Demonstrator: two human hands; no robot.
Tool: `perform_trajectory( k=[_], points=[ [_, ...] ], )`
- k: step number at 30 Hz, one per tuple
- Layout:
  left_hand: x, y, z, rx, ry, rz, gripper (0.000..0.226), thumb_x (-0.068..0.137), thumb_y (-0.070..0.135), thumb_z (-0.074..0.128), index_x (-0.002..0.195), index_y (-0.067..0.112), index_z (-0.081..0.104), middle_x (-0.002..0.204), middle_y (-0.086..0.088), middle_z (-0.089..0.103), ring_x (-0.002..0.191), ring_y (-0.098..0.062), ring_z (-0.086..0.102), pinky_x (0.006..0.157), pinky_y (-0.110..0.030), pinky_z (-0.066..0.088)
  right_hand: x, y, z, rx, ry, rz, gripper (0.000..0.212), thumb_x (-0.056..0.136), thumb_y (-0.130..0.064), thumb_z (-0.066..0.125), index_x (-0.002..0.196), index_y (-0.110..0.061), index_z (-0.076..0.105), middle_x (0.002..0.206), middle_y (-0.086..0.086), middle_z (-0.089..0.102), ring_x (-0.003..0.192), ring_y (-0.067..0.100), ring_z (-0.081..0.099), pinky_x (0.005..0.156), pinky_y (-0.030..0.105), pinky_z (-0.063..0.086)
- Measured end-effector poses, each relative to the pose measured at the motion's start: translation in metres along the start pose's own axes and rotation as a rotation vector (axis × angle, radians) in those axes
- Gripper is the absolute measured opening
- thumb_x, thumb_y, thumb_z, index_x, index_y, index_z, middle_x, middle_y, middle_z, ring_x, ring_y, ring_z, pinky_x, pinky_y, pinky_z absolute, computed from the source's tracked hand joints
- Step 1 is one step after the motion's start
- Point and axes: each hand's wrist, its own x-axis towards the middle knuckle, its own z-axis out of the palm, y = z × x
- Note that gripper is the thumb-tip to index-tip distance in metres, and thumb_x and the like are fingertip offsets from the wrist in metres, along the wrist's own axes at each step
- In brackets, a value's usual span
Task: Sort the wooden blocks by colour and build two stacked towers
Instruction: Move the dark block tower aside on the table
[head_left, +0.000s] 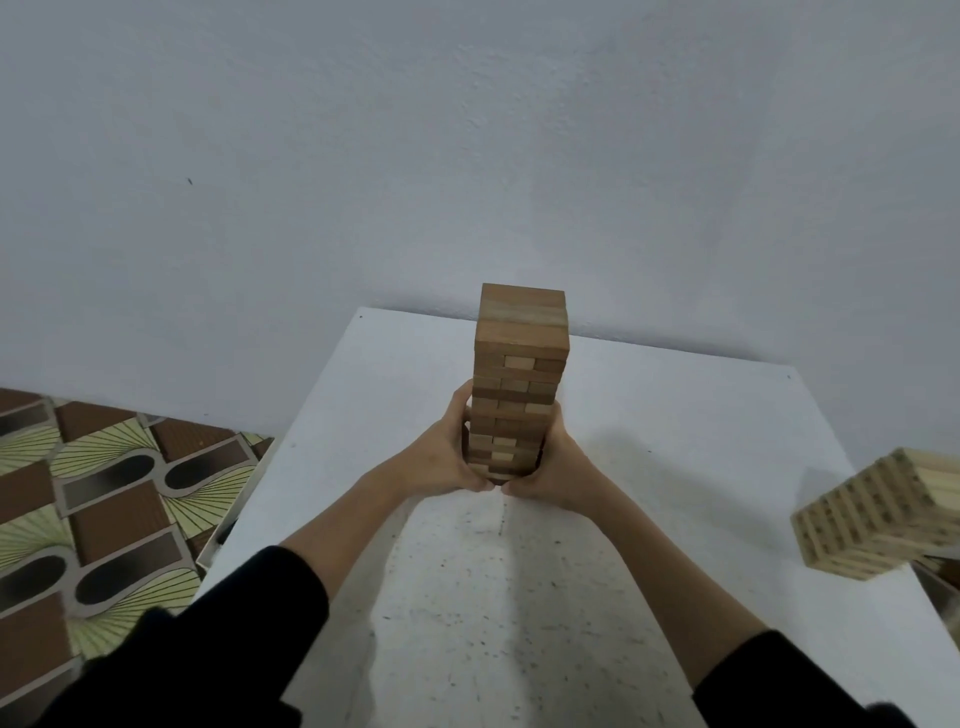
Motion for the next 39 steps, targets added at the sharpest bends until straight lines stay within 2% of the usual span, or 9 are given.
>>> perform_trajectory(
  k=[6,9,16,19,22,24,28,34,39],
  points=[
    [-0.002,0.007,0.000,0.031,-0.007,0.018,0.109,0.060,-0.009,0.080,0.145,0.020,0.018,0.123,-0.004,0.053,0.107,-0.011,0.059,0.077,-0.026,0.055,0.001,0.001,-0.006,-0.064,-0.077,0.009,0.118,0.058,-0.003,0.081,0.143,-0.004,-0.001,0.118,-0.011,0.050,0.116,0.010,0.050,0.098,0.031,0.045],
    [-0.008,0.009,0.000,0.097,0.010,-0.010,0.112,0.062,-0.006,0.082,0.145,0.022,0.013,0.125,0.003,0.046,0.106,-0.009,0.056,0.077,-0.015,0.051,-0.001,0.002,-0.007,-0.094,-0.102,0.079,0.133,0.056,-0.011,0.089,0.146,-0.010,-0.009,0.129,-0.001,0.042,0.122,0.016,0.045,0.103,0.035,0.043],
    [-0.048,0.011,0.006,0.195,0.210,-0.233,0.104,0.071,0.001,0.080,0.146,0.022,0.010,0.119,0.001,0.040,0.081,-0.015,0.049,0.060,-0.016,0.049,-0.032,0.003,-0.014,-0.111,0.011,0.269,0.131,0.059,-0.016,0.089,0.149,-0.026,-0.007,0.127,-0.008,0.028,0.088,0.013,0.050,0.066,0.014,0.045],
    [-0.071,0.009,0.018,0.164,0.290,-0.238,0.075,0.074,-0.001,0.076,0.130,0.018,0.030,0.109,-0.003,0.046,0.078,-0.012,0.048,0.059,-0.014,0.047,-0.058,0.001,-0.018,-0.103,0.085,0.292,0.116,0.065,-0.014,0.085,0.147,-0.024,0.003,0.125,-0.003,0.034,0.087,0.014,0.049,0.070,0.017,0.044],
    [-0.095,0.011,0.043,0.162,0.324,-0.147,0.038,0.074,-0.004,0.070,0.104,0.016,0.057,0.101,-0.004,0.057,0.081,-0.013,0.051,0.066,-0.016,0.045,-0.094,0.000,-0.021,-0.098,0.191,0.259,0.081,0.074,-0.009,0.078,0.134,-0.016,0.025,0.110,0.004,0.045,0.077,0.012,0.047,0.064,0.014,0.042],
    [-0.106,0.015,0.065,0.169,0.259,-0.086,0.029,0.074,-0.006,0.066,0.091,0.017,0.065,0.096,-0.003,0.061,0.077,-0.012,0.052,0.067,-0.014,0.043,-0.119,0.006,-0.027,-0.180,0.250,0.206,0.055,0.076,-0.004,0.074,0.119,-0.010,0.041,0.099,0.005,0.051,0.069,0.011,0.045,0.059,0.010,0.040],
    [-0.101,0.029,0.117,0.227,0.073,-0.010,0.022,0.079,-0.002,0.067,0.096,0.011,0.067,0.095,-0.001,0.060,0.072,-0.002,0.051,0.065,-0.012,0.043,-0.173,0.019,-0.046,-0.309,0.338,0.188,0.025,0.074,0.003,0.072,0.095,-0.005,0.061,0.092,0.009,0.057,0.065,0.006,0.045,0.062,0.007,0.039],
    [-0.059,0.055,0.208,0.309,-0.066,0.144,0.021,0.077,-0.003,0.066,0.097,0.002,0.066,0.088,0.003,0.049,0.072,-0.002,0.047,0.066,-0.007,0.037,-0.237,0.042,-0.106,-0.294,0.557,0.444,0.008,0.078,0.000,0.066,0.074,-0.007,0.062,0.090,0.009,0.062,0.074,0.013,0.053,0.060,0.008,0.037],
    [-0.019,0.074,0.257,0.348,-0.112,0.160,0.026,0.078,0.000,0.069,0.103,-0.002,0.058,0.095,0.000,0.041,0.078,-0.012,0.044,0.069,-0.014,0.036,-0.255,0.058,-0.148,-0.231,0.714,0.568,0.022,0.075,-0.008,0.075,0.086,-0.006,0.057,0.091,0.010,0.057,0.080,0.019,0.053,0.065,0.026,0.039]
  ],
)
